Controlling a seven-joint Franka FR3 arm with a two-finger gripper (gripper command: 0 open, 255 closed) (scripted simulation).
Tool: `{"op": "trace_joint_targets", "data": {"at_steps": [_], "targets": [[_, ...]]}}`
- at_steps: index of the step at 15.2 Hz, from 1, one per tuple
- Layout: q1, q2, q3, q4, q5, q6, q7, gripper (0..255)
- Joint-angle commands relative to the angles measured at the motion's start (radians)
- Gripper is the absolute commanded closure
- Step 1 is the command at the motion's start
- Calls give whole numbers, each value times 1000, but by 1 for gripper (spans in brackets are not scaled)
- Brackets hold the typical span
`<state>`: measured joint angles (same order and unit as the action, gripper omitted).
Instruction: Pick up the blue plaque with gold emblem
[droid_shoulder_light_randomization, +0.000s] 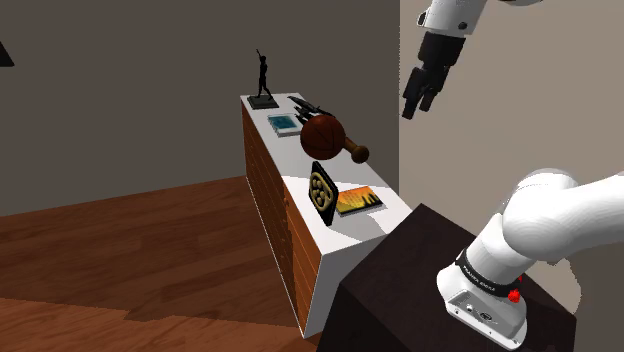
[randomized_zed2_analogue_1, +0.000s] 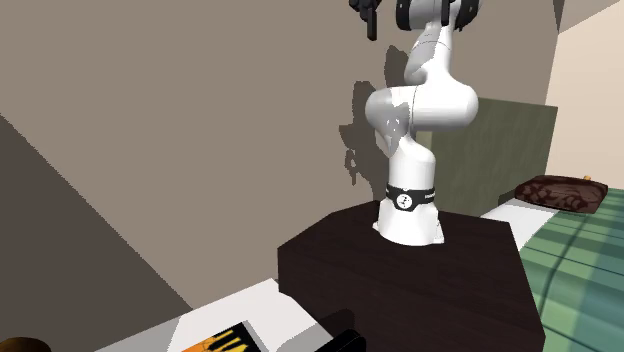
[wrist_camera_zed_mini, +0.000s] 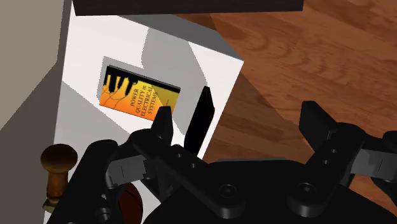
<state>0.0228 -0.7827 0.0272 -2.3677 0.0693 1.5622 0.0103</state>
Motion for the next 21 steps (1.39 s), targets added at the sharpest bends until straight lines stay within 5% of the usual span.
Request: {"op": "trace_joint_targets", "data": {"at_steps": [1, 11, 21], "targets": [[0, 0, 0, 0, 0, 0, 0, 0], [-30, 225, 37, -137, 32, 362, 93, 0], [-57, 575, 60, -131, 49, 708, 181, 0]]}}
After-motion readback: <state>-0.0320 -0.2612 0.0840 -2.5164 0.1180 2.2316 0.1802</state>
